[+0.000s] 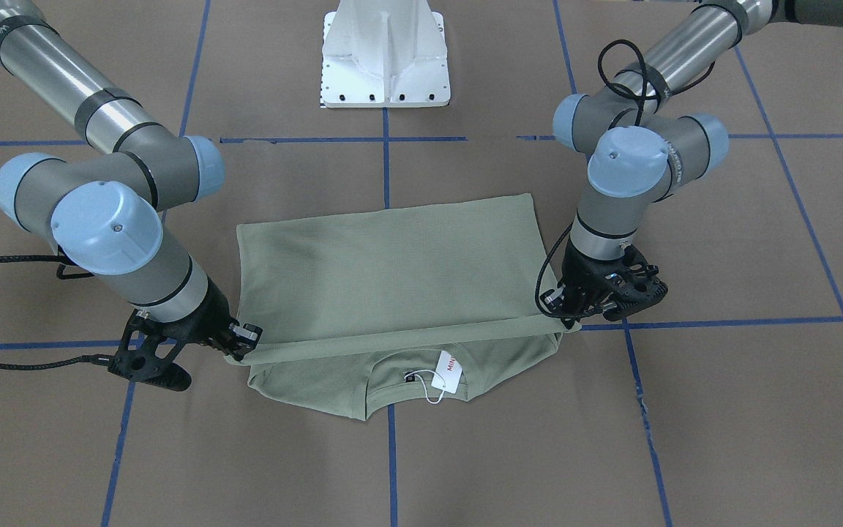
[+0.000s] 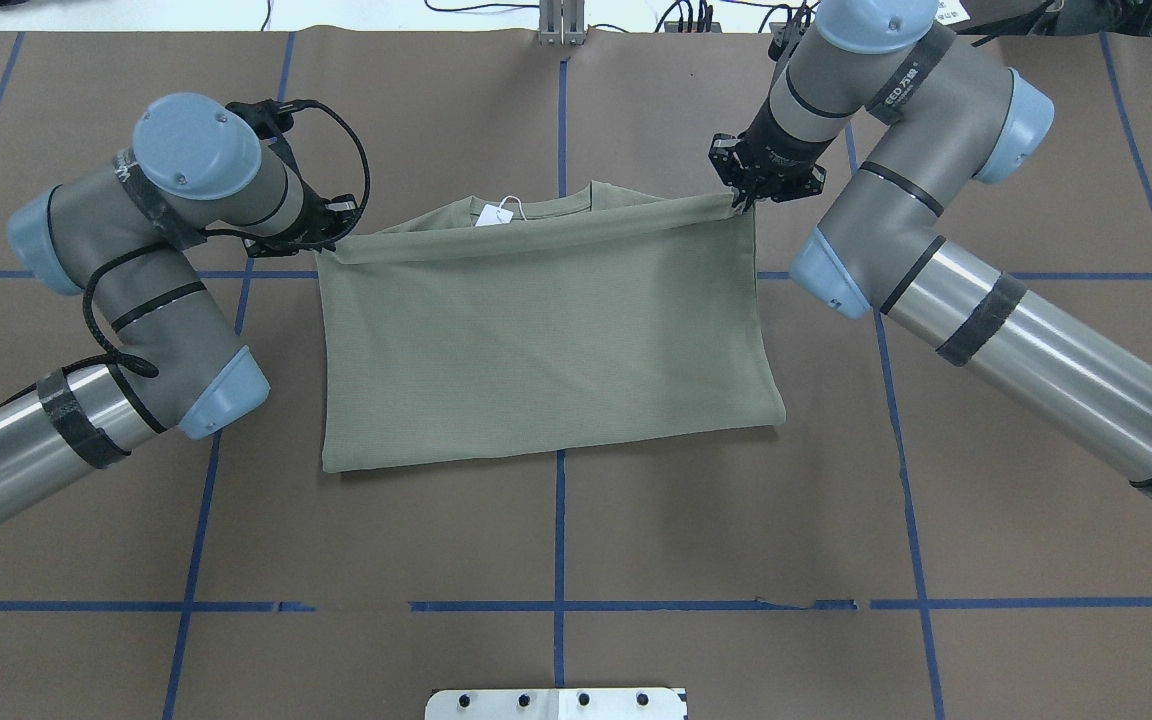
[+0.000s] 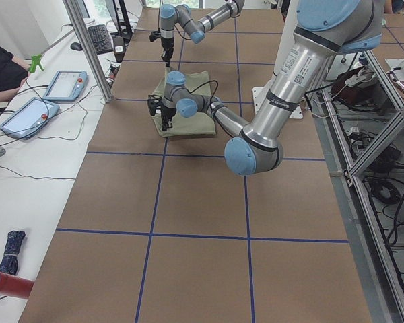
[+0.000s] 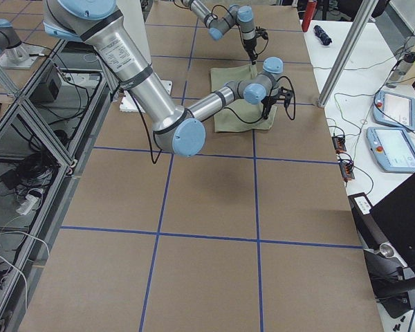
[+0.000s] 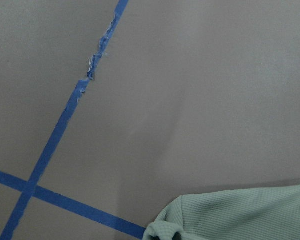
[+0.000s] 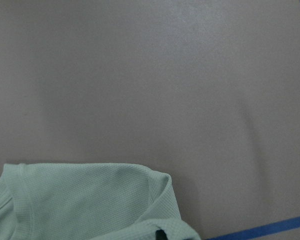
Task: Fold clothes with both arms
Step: 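Lower the held hem onto the collar with both grippers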
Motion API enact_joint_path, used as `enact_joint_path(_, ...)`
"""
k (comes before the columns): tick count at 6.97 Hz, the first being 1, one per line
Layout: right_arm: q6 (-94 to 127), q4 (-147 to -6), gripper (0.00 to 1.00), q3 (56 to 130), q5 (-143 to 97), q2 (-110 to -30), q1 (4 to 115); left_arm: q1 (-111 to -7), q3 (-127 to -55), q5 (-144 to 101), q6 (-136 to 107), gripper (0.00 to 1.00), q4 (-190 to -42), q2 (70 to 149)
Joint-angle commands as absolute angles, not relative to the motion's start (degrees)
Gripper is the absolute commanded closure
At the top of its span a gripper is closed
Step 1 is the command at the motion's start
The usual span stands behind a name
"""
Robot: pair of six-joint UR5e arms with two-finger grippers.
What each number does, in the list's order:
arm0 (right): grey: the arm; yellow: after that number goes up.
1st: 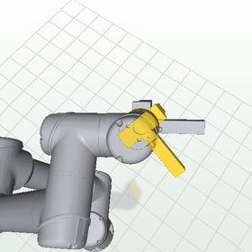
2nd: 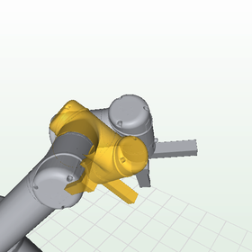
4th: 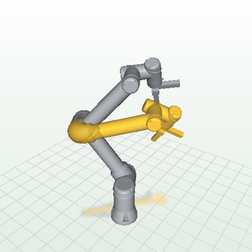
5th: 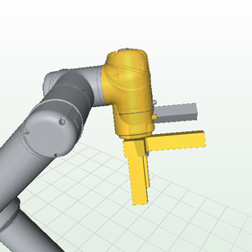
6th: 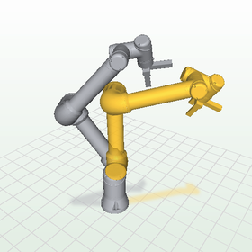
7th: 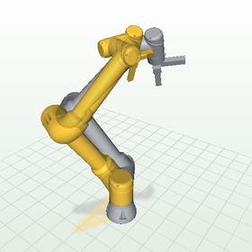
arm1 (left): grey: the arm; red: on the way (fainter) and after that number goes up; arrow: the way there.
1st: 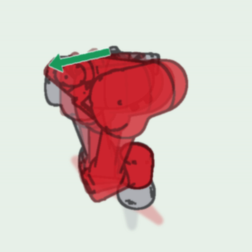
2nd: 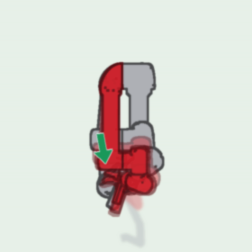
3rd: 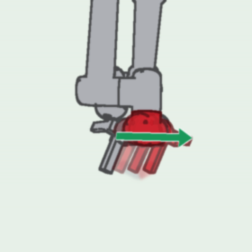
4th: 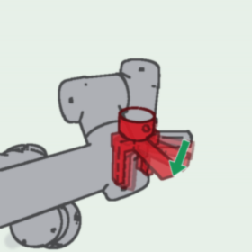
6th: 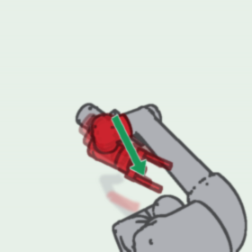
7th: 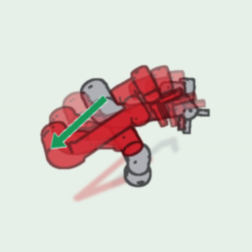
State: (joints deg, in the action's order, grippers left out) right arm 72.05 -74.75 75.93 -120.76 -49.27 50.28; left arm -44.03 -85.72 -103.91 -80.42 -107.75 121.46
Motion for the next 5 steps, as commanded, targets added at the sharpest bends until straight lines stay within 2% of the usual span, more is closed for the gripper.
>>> enact_joint_path(1,72.1,-74.7,1.00,75.2,-119.6,-48.5,50.4,-44.0,-85.7,-103.9,-80.3,1.00,-107.8,121.6)
enact_joint_path(5,72.0,-74.7,1.00,74.1,-118.5,-47.4,50.4,-44.0,-85.7,-103.9,-80.3,1.00,-107.8,121.6)
